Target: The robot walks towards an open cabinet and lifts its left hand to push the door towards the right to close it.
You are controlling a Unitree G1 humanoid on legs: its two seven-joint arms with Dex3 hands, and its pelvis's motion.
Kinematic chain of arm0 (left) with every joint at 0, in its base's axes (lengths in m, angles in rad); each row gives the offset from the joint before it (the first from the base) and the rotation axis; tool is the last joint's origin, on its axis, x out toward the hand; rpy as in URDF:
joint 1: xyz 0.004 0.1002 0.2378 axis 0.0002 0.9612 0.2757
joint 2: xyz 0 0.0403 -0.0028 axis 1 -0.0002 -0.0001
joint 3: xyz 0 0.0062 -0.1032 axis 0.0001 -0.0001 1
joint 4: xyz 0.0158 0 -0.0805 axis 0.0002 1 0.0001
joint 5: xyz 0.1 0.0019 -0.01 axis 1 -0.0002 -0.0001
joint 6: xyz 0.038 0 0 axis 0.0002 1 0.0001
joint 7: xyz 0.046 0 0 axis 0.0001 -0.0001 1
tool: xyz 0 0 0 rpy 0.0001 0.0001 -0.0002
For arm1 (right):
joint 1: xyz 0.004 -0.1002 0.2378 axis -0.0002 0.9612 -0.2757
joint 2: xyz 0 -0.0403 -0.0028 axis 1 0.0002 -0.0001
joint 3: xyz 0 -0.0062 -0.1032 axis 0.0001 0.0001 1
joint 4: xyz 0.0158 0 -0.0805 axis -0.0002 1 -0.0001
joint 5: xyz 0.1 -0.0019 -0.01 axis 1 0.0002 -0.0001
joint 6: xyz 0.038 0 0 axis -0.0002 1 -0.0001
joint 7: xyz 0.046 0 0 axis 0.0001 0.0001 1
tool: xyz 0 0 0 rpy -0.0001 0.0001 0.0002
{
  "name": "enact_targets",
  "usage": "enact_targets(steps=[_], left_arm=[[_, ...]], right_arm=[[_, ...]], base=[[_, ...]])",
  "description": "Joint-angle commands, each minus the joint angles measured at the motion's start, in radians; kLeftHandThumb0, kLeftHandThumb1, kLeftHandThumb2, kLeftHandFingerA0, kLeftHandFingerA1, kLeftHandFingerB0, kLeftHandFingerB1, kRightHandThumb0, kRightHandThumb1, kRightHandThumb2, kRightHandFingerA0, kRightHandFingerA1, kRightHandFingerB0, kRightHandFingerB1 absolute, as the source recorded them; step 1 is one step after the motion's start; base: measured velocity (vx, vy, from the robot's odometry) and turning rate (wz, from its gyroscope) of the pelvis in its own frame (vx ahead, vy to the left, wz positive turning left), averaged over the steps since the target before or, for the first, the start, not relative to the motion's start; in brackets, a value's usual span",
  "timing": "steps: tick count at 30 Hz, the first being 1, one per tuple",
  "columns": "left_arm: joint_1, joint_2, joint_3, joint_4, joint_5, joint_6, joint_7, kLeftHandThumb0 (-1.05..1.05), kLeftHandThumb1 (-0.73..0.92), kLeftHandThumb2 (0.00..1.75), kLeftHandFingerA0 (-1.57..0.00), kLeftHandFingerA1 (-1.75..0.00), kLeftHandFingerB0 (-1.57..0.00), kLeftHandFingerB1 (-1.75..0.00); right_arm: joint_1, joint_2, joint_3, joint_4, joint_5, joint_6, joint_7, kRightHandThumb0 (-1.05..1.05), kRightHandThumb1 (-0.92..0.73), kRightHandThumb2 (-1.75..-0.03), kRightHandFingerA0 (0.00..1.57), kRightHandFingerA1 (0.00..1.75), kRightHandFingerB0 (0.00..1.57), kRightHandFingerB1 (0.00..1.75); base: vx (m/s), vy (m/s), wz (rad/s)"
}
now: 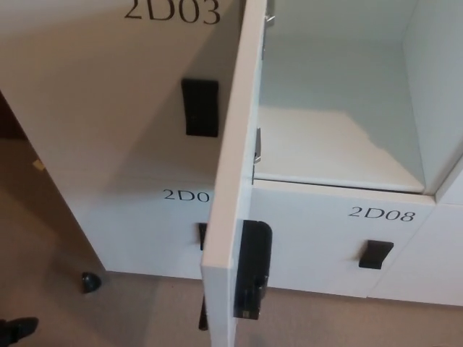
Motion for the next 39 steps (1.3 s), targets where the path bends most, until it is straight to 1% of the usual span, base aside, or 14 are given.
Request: enact_targets(steps=[1, 7, 15, 18, 19, 21, 22, 27, 31, 33, 35, 37, 38, 39], left_arm=[[0.008, 0.010, -0.002, -0.007, 0.024, -0.035, 0.017, -0.14, 0.69, 0.60, -0.48, -0.41, -0.36, -0.35], [0.009, 0.009, -0.001, -0.016, 0.028, -0.029, 0.019, -0.13, 0.70, 0.60, -0.48, -0.41, -0.35, -0.35], [-0.002, -0.008, 0.014, -0.009, 0.005, -0.055, 0.018, -0.14, 0.72, 0.61, -0.44, -0.40, -0.32, -0.34], [-0.001, -0.022, 0.027, -0.014, -0.010, -0.060, 0.022, -0.15, 0.71, 0.61, -0.43, -0.40, -0.31, -0.34], [-0.002, -0.028, 0.037, -0.013, -0.020, -0.061, 0.025, -0.17, 0.73, 0.62, -0.41, -0.40, -0.29, -0.33], [-0.004, -0.036, 0.048, -0.011, -0.030, -0.064, 0.027, -0.17, 0.73, 0.62, -0.41, -0.40, -0.29, -0.33], [-0.013, -0.049, 0.067, -0.011, -0.039, -0.068, 0.043, -0.15, 0.71, 0.61, -0.41, -0.40, -0.31, -0.34], [-0.044, -0.085, 0.089, -0.052, -0.041, -0.054, 0.084, -0.12, 0.72, 0.61, -0.35, -0.38, -0.30, -0.34], [-0.090, -0.123, 0.073, -0.138, -0.020, -0.021, 0.124, -0.13, 0.71, 0.61, -0.38, -0.39, -0.33, -0.34], [-0.145, -0.145, 0.036, -0.200, 0.006, 0.011, 0.134, -0.17, 0.69, 0.60, -0.39, -0.38, -0.33, -0.34], [-0.218, -0.175, -0.015, -0.281, 0.035, 0.085, 0.149, -0.17, 0.69, 0.61, -0.36, -0.38, -0.32, -0.35], [-0.232, -0.181, -0.026, -0.300, 0.041, 0.106, 0.153, -0.17, 0.69, 0.61, -0.36, -0.38, -0.32, -0.35], [-0.317, -0.221, -0.087, -0.351, 0.078, 0.157, 0.172, -0.12, 0.48, 0.91, -0.28, -0.56, -0.24, -0.53], [-0.354, -0.237, -0.121, -0.373, 0.101, 0.183, 0.177, -0.10, 0.49, 0.91, -0.30, -0.56, -0.24, -0.53]], right_arm=[[0.004, -0.011, 0.002, 0.007, -0.007, 0.012, -0.012, -0.30, -0.68, -0.60, 0.60, 0.47, 0.49, 0.41], [-0.002, -0.013, 0.006, 0.006, -0.007, 0.014, -0.007, -0.29, -0.69, -0.60, 0.60, 0.48, 0.50, 0.42], [-0.026, -0.028, 0.020, -0.018, -0.021, 0.029, -0.008, -0.29, -0.69, -0.60, 0.60, 0.47, 0.51, 0.41], [-0.019, -0.034, 0.006, -0.051, -0.013, 0.031, -0.025, -0.28, -0.70, -0.61, 0.58, 0.46, 0.49, 0.41], [-0.014, -0.035, -0.005, -0.065, -0.004, 0.034, -0.029, -0.26, -0.73, -0.62, 0.54, 0.48, 0.46, 0.42], [-0.008, -0.035, -0.017, -0.083, 0.007, 0.042, -0.031, -0.26, -0.73, -0.62, 0.54, 0.48, 0.46, 0.42], [0.005, -0.043, -0.050, -0.108, 0.042, 0.088, -0.014, -0.25, -0.72, -0.61, 0.55, 0.44, 0.47, 0.40], [0.020, -0.036, -0.118, -0.138, 0.110, 0.177, 0.013, -0.23, -0.71, -0.61, 0.54, 0.43, 0.47, 0.40], [0.024, -0.028, -0.131, -0.160, 0.104, 0.208, 0.012, -0.24, -0.70, -0.61, 0.54, 0.44, 0.48, 0.41], [0.029, -0.026, -0.126, -0.179, 0.089, 0.225, 0.003, -0.24, -0.70, -0.61, 0.55, 0.43, 0.49, 0.40], [0.026, -0.022, -0.128, -0.191, 0.089, 0.245, -0.001, -0.23, -0.70, -0.60, 0.55, 0.43, 0.48, 0.40], [0.025, -0.021, -0.130, -0.195, 0.091, 0.251, -0.001, -0.23, -0.70, -0.60, 0.55, 0.43, 0.48, 0.40], [0.022, -0.015, -0.132, -0.205, 0.097, 0.265, 0.000, -0.23, -0.69, -0.61, 0.55, 0.44, 0.49, 0.41], [0.025, -0.013, -0.129, -0.213, 0.094, 0.266, -0.001, -0.24, -0.70, -0.61, 0.56, 0.44, 0.49, 0.41]], base=[[0.00, 0.000, 0.00], [0.00, 0.000, 0.00], [0.00, 0.000, 0.00], [0.00, 0.000, 0.00], [0.00, 0.000, 0.00], [0.00, 0.000, 0.00], [0.00, 0.000, 0.00], [0.00, 0.000, 0.00], [0.00, 0.000, 0.00], [0.00, 0.000, 0.00], [0.00, 0.000, 0.00], [0.00, 0.000, 0.00], [0.00, 0.000, 0.00], [0.00, 0.000, 0.00]])
